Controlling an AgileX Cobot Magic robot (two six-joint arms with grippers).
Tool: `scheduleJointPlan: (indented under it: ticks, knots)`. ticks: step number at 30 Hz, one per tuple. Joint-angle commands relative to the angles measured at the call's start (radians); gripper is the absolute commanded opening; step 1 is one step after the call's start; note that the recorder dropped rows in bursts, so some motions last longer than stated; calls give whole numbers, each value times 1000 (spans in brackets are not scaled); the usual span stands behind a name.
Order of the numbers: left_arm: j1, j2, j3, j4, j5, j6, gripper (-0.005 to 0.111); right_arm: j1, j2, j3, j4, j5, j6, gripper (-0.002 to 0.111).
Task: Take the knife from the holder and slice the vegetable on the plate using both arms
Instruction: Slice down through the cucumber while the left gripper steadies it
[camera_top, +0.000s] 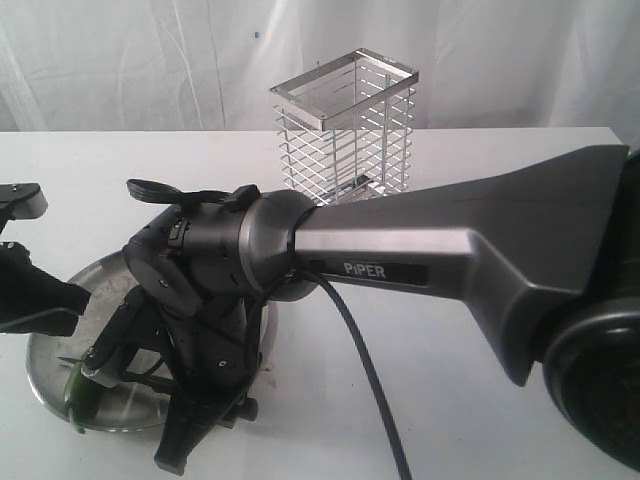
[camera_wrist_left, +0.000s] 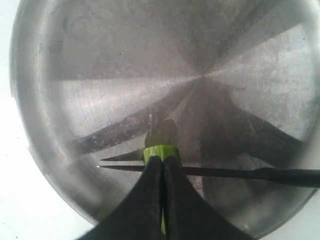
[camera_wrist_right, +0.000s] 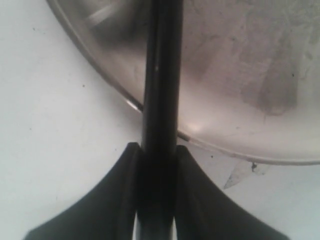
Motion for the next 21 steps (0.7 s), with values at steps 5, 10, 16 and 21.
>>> scheduleJointPlan:
  ticks: [5,10,16,21]
  knots:
    - [4,20,31,11,-22,1,1,-3,-12,-8,1,-5,-10,0]
    - [4,58,31,11,-33,3,1,-3,-12,-8,1,-3,-10,0]
    - [4,65,31,9,-74,3,1,-3,-12,-8,-1,2,-10,0]
    - [2,97,31,7,-110,3,1,-3,-12,-8,-1,4,-10,0]
